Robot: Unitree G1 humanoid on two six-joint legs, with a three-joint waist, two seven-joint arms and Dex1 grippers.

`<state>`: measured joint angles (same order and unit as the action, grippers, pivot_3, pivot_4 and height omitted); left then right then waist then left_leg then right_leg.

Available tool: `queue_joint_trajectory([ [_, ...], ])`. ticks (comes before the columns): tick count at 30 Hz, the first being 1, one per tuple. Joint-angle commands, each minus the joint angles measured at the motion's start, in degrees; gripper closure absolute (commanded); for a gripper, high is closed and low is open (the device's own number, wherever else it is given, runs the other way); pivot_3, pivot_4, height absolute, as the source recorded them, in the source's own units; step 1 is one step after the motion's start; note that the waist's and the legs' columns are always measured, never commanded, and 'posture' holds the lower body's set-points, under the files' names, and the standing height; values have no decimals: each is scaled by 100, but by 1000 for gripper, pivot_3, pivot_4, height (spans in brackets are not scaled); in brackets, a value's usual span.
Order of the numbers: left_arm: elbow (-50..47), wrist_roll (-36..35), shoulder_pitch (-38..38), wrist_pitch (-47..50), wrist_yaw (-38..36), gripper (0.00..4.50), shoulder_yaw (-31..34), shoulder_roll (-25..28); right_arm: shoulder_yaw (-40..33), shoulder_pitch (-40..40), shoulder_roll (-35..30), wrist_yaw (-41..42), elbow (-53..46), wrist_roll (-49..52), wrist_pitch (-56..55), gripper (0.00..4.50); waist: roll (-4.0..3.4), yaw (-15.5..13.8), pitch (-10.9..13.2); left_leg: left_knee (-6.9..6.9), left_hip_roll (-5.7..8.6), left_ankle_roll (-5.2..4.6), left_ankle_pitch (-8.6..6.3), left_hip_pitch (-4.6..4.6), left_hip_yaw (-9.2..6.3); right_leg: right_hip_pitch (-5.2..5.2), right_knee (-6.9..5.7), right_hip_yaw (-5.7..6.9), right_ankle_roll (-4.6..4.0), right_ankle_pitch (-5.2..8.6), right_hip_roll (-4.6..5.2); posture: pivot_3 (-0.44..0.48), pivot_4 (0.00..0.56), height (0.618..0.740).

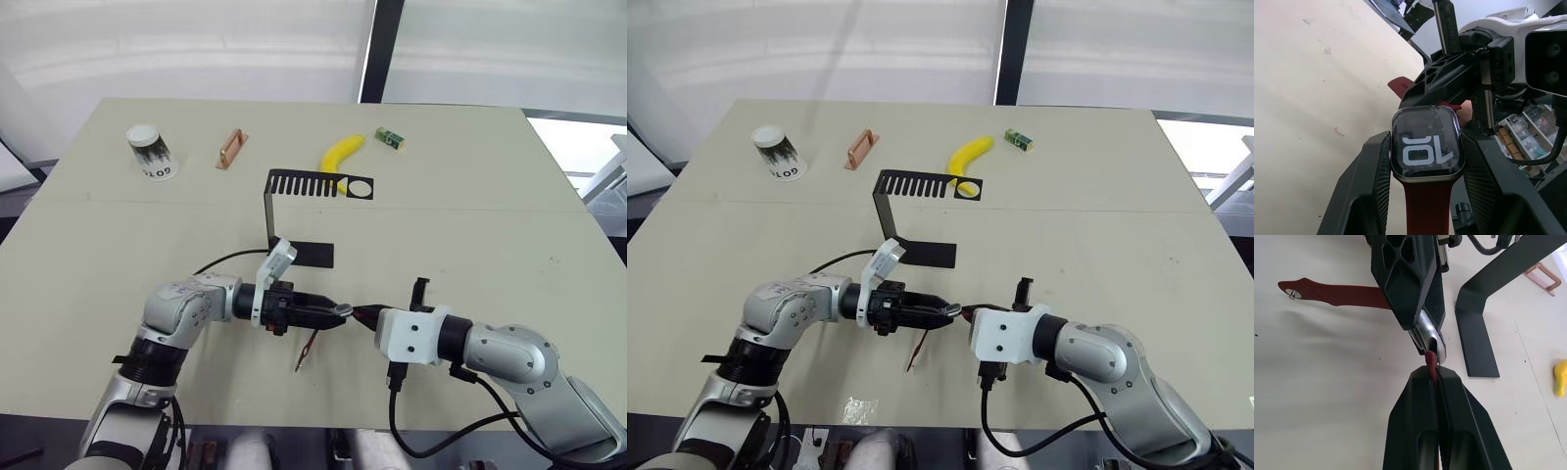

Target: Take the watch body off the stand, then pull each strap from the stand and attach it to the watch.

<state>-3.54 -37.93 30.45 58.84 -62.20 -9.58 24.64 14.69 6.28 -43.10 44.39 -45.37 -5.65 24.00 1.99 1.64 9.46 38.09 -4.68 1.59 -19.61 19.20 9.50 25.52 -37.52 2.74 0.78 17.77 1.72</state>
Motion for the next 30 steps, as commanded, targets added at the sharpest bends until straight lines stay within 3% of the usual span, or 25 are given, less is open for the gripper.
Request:
queue_joint_trajectory([
  [1,-378,-230,50,-8,-178,2896,-364,-256,92,162,140,5,-266,59,-113,4500,0,0,0,0,0,0,0,0,0,0,0,0,0,0,0,0,150,729],
  [30,-440,-33,-25,-189,-83,2896,-515,-258,187,240,214,14,-313,32,209,4500,0,0,0,0,0,0,0,0,0,0,0,0,0,0,0,0,150,729],
])
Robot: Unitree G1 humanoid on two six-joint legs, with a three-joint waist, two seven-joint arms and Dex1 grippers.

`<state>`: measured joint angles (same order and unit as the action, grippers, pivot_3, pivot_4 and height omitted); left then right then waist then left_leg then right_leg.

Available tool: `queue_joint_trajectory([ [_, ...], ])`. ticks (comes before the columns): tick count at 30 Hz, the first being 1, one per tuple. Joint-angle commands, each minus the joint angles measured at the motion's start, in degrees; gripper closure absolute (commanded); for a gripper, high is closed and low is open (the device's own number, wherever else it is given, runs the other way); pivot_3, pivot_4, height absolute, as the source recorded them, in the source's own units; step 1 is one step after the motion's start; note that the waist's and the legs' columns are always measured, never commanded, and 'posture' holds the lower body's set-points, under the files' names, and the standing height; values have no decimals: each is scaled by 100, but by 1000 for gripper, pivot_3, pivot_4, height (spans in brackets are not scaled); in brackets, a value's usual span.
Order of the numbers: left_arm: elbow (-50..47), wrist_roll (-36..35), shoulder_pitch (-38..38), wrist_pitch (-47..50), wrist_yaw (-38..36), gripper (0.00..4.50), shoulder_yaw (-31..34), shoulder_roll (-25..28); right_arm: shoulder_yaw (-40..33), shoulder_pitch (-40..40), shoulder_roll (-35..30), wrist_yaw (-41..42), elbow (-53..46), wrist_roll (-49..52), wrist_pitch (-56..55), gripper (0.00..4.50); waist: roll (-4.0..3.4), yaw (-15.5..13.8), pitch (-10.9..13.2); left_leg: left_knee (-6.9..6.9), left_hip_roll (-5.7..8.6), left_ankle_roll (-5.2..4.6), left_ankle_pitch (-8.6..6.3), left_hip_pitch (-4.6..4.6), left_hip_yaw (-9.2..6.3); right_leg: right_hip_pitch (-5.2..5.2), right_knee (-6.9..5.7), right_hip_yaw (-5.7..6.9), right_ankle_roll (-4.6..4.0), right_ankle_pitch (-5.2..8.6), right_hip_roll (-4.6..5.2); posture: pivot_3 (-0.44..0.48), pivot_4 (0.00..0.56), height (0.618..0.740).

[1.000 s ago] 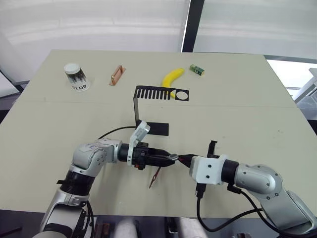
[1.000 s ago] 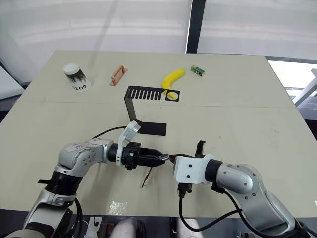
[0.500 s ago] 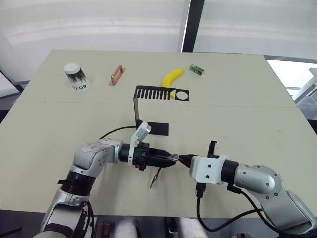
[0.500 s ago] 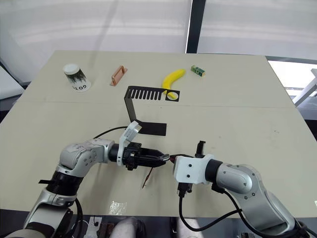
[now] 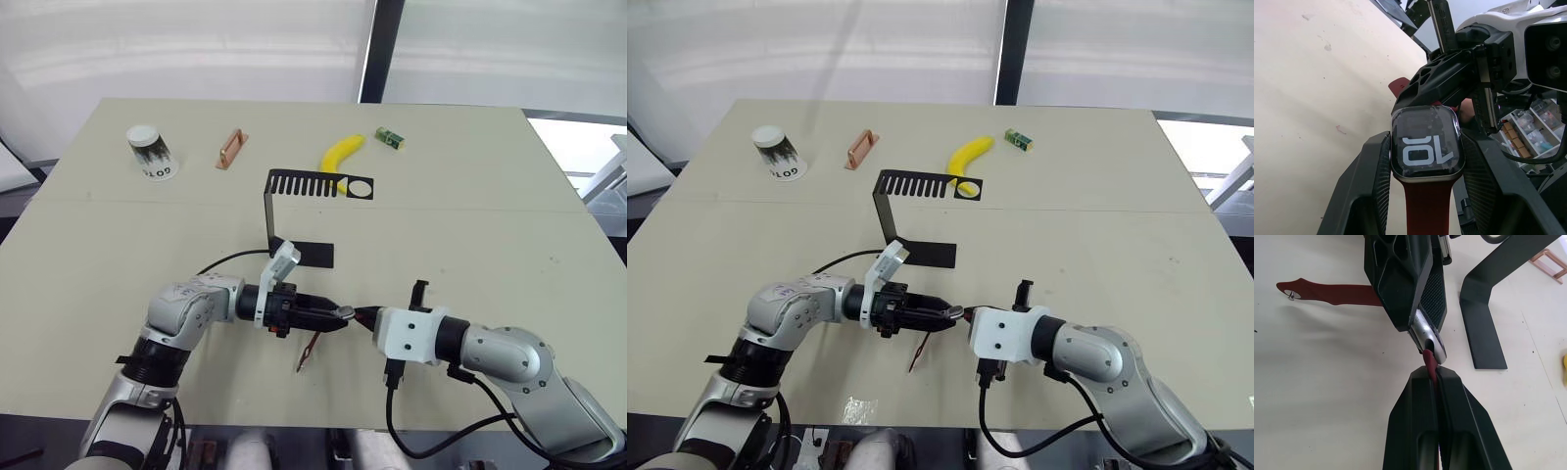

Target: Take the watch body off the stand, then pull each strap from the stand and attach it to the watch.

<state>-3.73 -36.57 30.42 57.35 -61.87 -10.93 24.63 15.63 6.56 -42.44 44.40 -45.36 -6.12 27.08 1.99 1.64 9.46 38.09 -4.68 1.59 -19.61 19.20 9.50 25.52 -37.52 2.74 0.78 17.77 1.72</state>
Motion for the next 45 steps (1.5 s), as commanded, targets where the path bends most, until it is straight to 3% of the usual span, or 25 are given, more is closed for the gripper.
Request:
queue_joint_trajectory([
  [1,-415,-166,-19,-44,-113,2896,-384,-261,101,226,149,16,-313,79,-84,4500,0,0,0,0,0,0,0,0,0,0,0,0,0,0,0,0,150,729],
  [45,-451,-19,-71,-202,-31,2896,-529,-293,201,276,162,96,-374,122,215,4500,0,0,0,-1,0,0,0,0,0,0,1,0,0,0,1,0,150,729],
])
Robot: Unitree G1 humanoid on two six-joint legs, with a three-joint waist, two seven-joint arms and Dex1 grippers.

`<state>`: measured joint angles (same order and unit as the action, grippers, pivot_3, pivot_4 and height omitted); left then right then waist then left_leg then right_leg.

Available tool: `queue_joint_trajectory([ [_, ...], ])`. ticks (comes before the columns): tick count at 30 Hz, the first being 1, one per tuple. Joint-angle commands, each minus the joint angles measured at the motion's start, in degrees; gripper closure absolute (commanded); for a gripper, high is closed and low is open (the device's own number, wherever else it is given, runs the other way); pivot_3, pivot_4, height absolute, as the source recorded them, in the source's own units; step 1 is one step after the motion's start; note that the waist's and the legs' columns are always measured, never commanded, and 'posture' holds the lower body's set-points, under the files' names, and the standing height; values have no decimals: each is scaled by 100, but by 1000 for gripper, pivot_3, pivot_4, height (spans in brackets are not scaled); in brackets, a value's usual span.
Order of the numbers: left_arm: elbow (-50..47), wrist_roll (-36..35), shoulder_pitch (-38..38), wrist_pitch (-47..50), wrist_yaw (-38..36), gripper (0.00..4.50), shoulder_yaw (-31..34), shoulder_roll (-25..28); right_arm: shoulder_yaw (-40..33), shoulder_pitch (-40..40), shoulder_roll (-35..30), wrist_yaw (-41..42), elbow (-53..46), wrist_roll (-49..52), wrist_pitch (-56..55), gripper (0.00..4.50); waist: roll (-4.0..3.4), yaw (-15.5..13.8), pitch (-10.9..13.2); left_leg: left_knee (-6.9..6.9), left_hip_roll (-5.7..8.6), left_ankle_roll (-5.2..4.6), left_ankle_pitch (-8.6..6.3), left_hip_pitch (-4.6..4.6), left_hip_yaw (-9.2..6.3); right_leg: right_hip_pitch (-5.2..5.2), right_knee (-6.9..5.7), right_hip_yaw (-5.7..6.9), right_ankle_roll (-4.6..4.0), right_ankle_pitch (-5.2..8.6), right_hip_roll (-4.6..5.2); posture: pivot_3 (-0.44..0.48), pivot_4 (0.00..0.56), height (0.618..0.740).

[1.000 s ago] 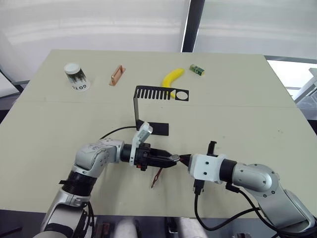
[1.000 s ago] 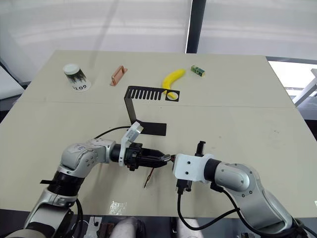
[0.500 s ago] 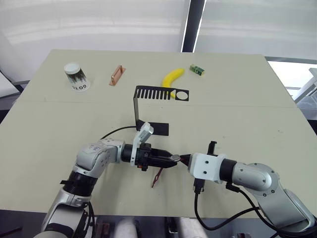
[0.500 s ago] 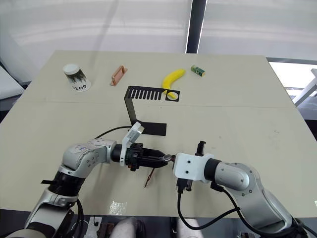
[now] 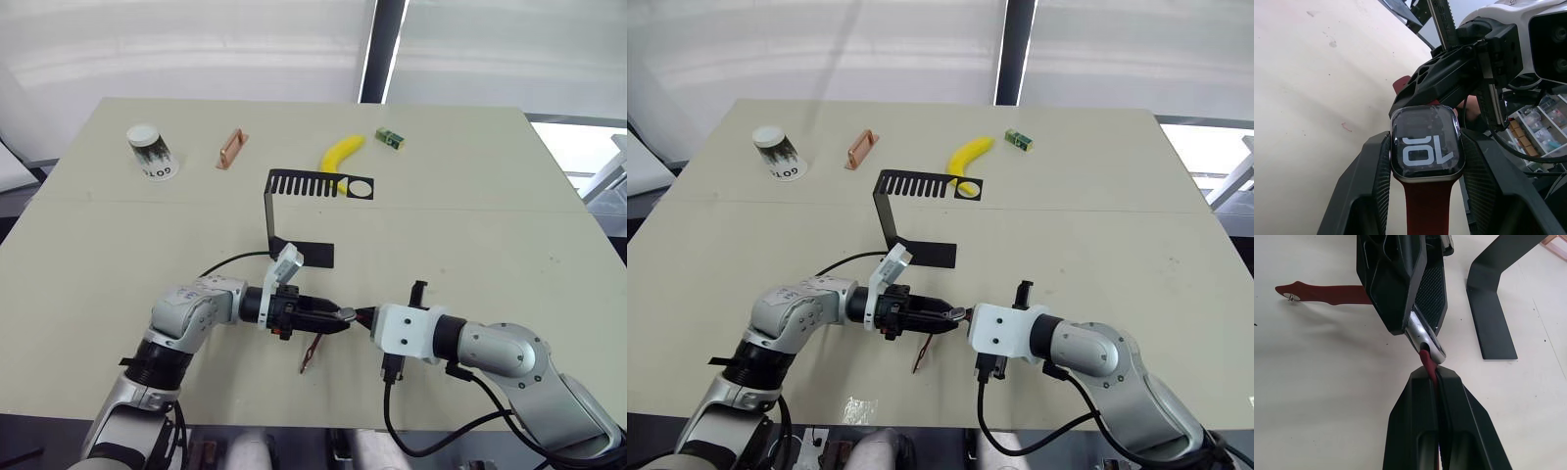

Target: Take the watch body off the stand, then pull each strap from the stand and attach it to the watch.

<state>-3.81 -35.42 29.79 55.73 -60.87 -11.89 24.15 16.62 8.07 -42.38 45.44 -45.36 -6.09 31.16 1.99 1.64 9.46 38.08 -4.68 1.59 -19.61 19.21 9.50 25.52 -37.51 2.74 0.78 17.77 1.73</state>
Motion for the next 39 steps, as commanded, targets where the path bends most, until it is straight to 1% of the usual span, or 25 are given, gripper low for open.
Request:
queue_joint_trajectory([
  [1,-442,-134,-8,-39,-132,2896,-435,-244,101,124,152,-6,-372,119,-195,4500,0,0,0,0,0,0,0,0,0,0,0,0,0,0,0,0,150,729],
  [39,-464,-99,-43,-70,-108,2896,-498,-281,186,71,169,-15,-293,64,-144,4500,0,0,0,-1,0,0,0,0,0,1,1,0,0,0,0,0,150,729],
])
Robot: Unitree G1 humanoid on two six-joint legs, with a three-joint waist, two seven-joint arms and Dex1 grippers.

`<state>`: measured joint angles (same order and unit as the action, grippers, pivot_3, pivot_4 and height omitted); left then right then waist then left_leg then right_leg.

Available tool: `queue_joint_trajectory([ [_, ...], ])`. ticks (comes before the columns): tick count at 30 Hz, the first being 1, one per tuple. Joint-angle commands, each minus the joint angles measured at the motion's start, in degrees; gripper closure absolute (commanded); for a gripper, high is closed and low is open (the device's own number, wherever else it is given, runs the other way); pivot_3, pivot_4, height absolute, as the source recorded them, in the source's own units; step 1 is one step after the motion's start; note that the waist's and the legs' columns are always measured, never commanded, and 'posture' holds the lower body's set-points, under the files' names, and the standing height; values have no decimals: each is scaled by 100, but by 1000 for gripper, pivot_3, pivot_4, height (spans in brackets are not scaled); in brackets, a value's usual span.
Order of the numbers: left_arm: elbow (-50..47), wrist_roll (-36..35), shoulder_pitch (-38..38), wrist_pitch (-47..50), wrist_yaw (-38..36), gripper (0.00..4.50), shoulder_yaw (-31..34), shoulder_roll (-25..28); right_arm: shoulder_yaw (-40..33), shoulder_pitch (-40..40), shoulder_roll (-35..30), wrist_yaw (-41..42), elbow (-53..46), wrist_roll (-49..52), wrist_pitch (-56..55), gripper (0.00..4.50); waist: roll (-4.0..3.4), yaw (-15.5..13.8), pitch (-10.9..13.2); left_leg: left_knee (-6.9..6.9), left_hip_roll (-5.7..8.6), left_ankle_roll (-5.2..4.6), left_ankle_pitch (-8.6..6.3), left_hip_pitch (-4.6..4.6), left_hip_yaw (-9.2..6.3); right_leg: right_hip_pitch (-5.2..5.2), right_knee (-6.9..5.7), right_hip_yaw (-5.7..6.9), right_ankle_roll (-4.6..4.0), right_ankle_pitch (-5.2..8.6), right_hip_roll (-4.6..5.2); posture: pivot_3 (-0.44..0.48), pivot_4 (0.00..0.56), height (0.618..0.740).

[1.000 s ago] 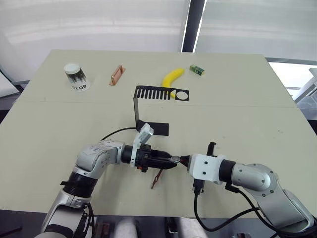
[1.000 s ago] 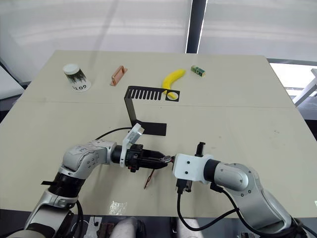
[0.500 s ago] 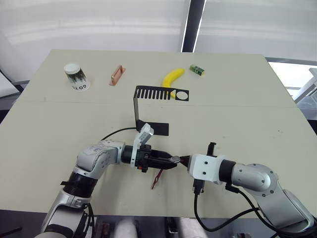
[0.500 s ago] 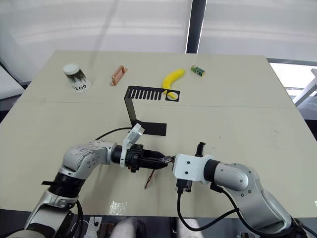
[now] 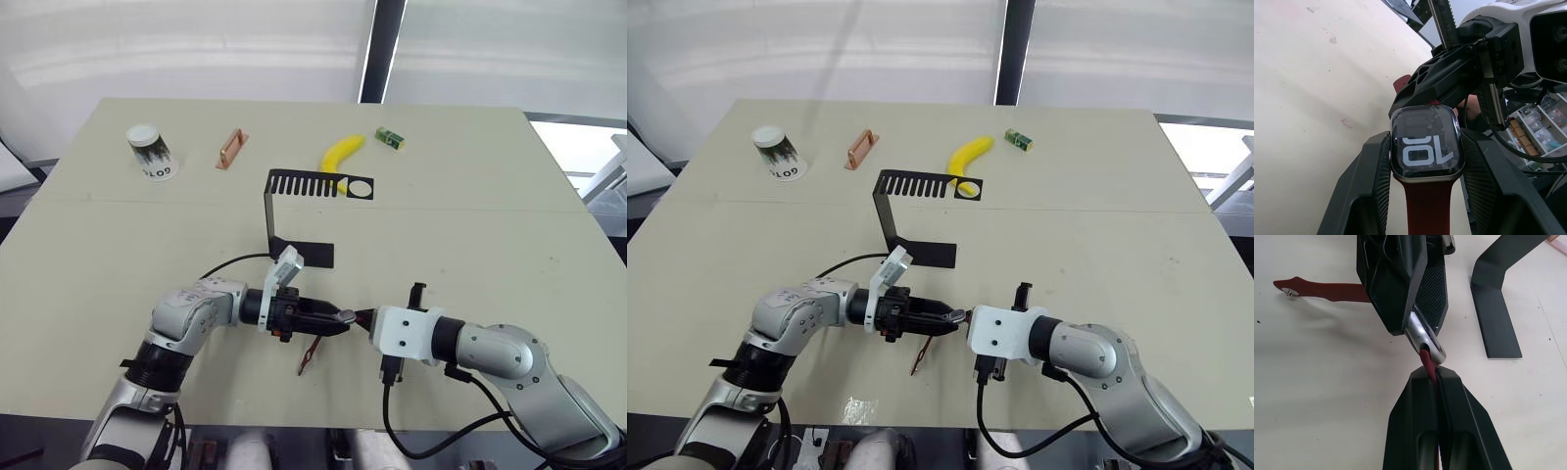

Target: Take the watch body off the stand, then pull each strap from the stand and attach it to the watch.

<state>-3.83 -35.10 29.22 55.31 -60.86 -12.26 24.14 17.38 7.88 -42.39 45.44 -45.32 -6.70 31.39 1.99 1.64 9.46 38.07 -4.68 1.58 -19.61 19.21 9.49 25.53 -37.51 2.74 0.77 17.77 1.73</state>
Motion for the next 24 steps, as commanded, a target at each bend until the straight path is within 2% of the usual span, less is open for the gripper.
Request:
queue_joint_trajectory([
  [1,-455,-129,19,-30,-113,2896,-459,-278,113,94,166,-12,-293,120,-169,4500,0,0,0,0,0,0,0,0,0,0,0,0,0,0,0,0,150,729],
  [24,-458,-72,63,1,-121,2896,-452,-312,151,164,178,-5,-175,83,-158,4500,0,0,0,-1,0,0,0,0,0,0,1,0,0,0,0,0,150,729],
])
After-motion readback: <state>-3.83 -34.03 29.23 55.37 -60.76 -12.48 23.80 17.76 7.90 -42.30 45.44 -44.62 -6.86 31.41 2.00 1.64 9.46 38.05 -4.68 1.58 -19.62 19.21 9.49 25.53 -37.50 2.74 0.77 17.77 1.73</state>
